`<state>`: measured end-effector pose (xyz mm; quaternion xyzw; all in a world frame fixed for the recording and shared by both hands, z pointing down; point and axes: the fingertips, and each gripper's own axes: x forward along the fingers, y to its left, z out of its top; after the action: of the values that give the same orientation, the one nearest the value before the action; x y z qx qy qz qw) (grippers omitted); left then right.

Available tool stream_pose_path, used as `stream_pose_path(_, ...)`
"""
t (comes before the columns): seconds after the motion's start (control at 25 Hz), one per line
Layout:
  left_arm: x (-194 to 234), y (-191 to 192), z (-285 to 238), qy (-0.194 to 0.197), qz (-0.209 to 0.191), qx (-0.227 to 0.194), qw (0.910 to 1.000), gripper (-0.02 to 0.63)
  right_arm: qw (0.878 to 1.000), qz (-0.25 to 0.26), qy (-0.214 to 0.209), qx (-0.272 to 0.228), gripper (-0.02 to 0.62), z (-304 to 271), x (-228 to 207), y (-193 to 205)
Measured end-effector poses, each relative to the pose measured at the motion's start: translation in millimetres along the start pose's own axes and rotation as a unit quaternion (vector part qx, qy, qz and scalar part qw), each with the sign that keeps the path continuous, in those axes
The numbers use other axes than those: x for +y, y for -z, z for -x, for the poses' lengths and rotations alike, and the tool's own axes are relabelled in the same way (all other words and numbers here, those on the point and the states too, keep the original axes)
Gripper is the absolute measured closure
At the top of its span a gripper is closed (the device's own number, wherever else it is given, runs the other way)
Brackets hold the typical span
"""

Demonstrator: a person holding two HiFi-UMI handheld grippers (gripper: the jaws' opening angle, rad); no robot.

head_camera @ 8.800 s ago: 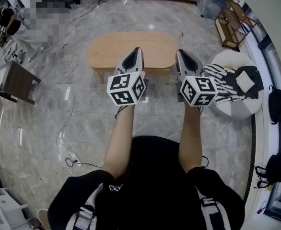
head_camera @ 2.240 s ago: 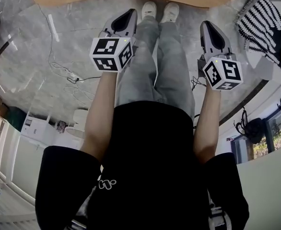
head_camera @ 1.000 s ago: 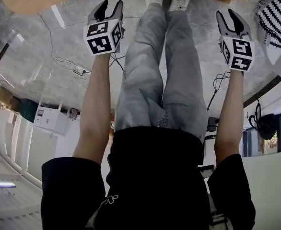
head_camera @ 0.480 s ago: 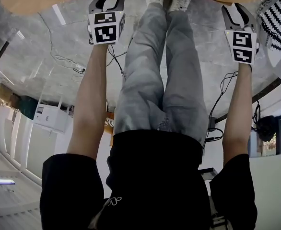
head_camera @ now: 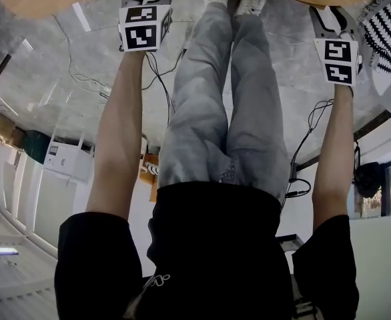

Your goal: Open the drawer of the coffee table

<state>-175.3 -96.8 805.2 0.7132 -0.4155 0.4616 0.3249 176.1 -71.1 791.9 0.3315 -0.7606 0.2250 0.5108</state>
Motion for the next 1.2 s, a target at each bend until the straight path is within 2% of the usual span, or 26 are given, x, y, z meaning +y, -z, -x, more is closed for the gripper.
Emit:
stream_pose_path(0.28,-0.6,-2.1,0.6,0.011,0.014,0.004,0.9998,0.434,1.0,0.0,0.001,0.011,0.445,-4.8,-0.4,0.4)
stream_pose_path(0.48,6.4,12.5,3.6,0.013,0.013,0.008,0.9998,0.446,0.999,0.016,-0.014,0.036,0.46,-9.6,15.3,3.4)
stream_pose_path(0.72,0.3,5.7,6.1,0.01,0.018,0.014,0.9997,0.449,0.998,0.032,-0.01,0.057,0.466,-3.7,8.6,5.9)
stream_pose_path(1.2,-12.0,45.9,24.5,0.014,0.004,0.046,0.9989,0.46,0.994,0.053,-0.03,0.087,0.472,10.2,46.2,31.3)
